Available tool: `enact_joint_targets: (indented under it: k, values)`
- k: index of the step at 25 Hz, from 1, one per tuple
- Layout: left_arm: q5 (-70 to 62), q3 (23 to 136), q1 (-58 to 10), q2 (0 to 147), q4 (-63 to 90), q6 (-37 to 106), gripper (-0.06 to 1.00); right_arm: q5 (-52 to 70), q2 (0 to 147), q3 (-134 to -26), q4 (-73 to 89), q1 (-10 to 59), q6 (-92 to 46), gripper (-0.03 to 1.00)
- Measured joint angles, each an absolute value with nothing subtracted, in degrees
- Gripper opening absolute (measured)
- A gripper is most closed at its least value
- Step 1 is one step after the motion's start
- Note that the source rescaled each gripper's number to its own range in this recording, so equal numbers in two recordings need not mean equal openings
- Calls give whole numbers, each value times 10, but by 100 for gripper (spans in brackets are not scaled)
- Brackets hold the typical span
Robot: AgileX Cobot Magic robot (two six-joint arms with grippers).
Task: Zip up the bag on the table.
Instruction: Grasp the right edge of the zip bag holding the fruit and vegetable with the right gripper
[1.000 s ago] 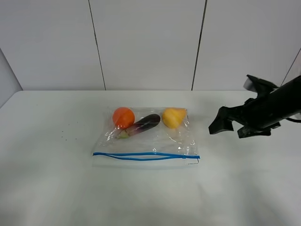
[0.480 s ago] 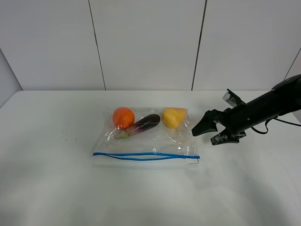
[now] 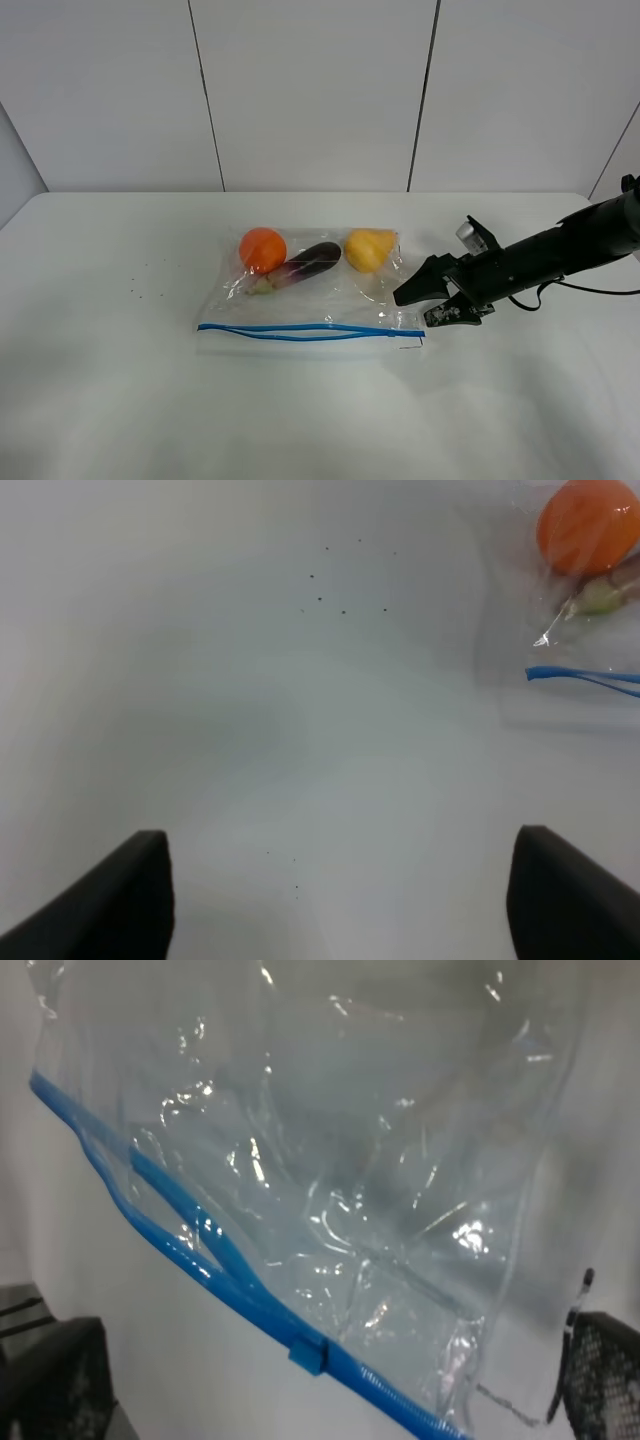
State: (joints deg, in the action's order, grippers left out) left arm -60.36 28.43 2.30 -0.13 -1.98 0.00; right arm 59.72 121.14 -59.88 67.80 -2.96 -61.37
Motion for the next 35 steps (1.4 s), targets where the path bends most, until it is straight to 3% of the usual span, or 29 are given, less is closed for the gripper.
enact_joint_targets:
  k: [20, 35]
  values:
    - [-604, 284, 23, -1, -20, 0, 87, 649, 1270, -599, 733, -30, -665, 89]
    - [-604, 284, 23, -1, -20, 0, 87, 650, 1271, -599, 739, -30, -668, 44]
